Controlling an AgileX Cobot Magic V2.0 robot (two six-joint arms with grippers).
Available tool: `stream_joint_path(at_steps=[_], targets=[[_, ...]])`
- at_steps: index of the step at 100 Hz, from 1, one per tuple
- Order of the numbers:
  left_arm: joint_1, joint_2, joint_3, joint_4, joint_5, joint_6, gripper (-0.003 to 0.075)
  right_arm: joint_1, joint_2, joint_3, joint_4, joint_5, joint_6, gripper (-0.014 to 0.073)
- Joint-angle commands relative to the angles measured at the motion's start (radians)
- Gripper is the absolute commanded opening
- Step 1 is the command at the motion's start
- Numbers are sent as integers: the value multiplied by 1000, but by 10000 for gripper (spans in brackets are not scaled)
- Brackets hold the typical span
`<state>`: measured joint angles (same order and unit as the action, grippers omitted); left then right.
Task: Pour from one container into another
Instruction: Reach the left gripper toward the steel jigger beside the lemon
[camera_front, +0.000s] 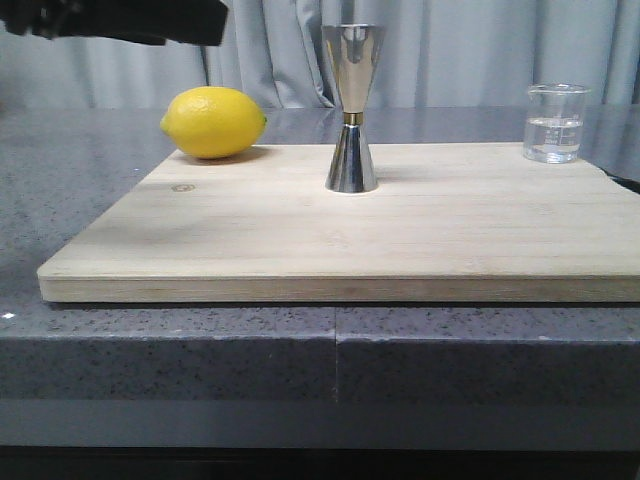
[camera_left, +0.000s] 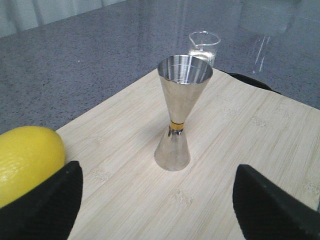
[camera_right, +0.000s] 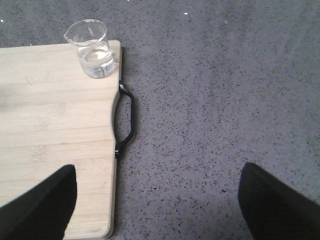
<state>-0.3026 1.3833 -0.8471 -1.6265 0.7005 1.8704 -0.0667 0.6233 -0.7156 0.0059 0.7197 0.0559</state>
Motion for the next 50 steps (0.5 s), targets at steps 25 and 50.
stream_joint_path(at_steps=[25, 50], targets=[[-19, 164, -33, -226, 257, 258, 561, -7, 7, -37, -6, -77, -5, 598], [-19, 279, -115, -226, 407, 331, 562, -7, 7, -37, -6, -77, -5, 598]])
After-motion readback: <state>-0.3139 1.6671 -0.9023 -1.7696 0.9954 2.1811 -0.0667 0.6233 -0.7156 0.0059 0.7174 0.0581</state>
